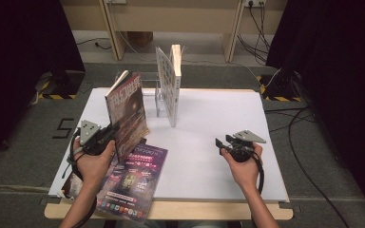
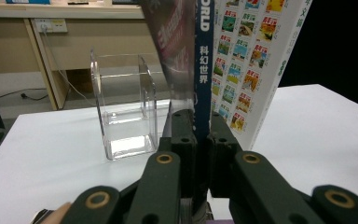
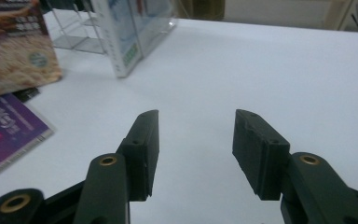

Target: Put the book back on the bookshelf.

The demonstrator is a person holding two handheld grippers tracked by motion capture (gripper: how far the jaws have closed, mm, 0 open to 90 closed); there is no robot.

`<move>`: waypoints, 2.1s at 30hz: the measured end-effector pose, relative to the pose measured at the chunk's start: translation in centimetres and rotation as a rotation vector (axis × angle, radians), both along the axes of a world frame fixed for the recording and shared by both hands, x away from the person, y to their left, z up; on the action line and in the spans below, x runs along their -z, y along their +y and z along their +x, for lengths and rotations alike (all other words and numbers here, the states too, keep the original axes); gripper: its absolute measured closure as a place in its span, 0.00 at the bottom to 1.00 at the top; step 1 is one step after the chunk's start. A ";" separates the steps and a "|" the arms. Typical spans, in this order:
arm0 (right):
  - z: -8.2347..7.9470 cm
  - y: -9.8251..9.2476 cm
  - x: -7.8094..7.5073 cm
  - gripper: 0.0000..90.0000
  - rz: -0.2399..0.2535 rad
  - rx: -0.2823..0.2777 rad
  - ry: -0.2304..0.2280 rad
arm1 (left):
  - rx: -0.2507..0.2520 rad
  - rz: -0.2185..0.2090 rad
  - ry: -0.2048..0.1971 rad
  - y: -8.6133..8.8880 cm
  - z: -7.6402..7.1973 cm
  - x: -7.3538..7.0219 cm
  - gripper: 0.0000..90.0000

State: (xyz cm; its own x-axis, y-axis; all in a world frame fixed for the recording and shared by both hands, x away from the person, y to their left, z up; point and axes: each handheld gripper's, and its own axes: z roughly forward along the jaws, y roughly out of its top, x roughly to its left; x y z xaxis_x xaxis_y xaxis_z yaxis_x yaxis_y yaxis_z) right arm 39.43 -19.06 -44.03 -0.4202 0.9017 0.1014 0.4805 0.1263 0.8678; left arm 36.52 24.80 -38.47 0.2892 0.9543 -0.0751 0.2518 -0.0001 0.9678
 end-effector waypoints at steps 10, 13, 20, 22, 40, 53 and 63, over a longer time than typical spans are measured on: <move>-1.7 -2.1 2.7 0.58 0.014 0.050 0.012 | 0.011 -0.006 -0.018 0.0 0.2 -0.6 0.93; -1.6 -2.3 2.7 0.58 0.018 0.055 0.005 | 0.020 -0.018 -0.036 -0.1 0.7 -1.3 0.93; -1.6 -2.5 2.8 0.58 0.024 0.061 0.000 | 0.025 0.009 -0.045 -1.2 2.8 -2.5 0.93; -1.6 -2.6 2.9 0.58 0.027 0.065 0.003 | 0.028 -0.009 -0.037 -1.3 3.5 -2.8 0.93; -1.3 -2.9 3.6 0.58 0.024 0.065 0.009 | -0.016 -0.002 -0.075 -3.1 11.7 -5.6 0.93; -1.2 -3.2 4.0 0.57 0.035 0.065 0.013 | -0.059 0.060 -0.090 -4.0 13.8 -2.8 0.93; -1.3 -3.0 4.1 0.57 0.036 0.058 0.021 | -0.035 0.070 -0.077 -1.6 11.0 -1.0 0.93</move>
State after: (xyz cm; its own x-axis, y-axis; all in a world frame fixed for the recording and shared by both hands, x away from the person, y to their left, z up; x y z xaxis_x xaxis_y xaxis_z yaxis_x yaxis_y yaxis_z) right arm 38.09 -22.09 -48.09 -0.3649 0.9201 0.1424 0.5043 0.0667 0.8610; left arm 47.49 23.16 -37.52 0.2580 0.9661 0.0136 0.1773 -0.0612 0.9823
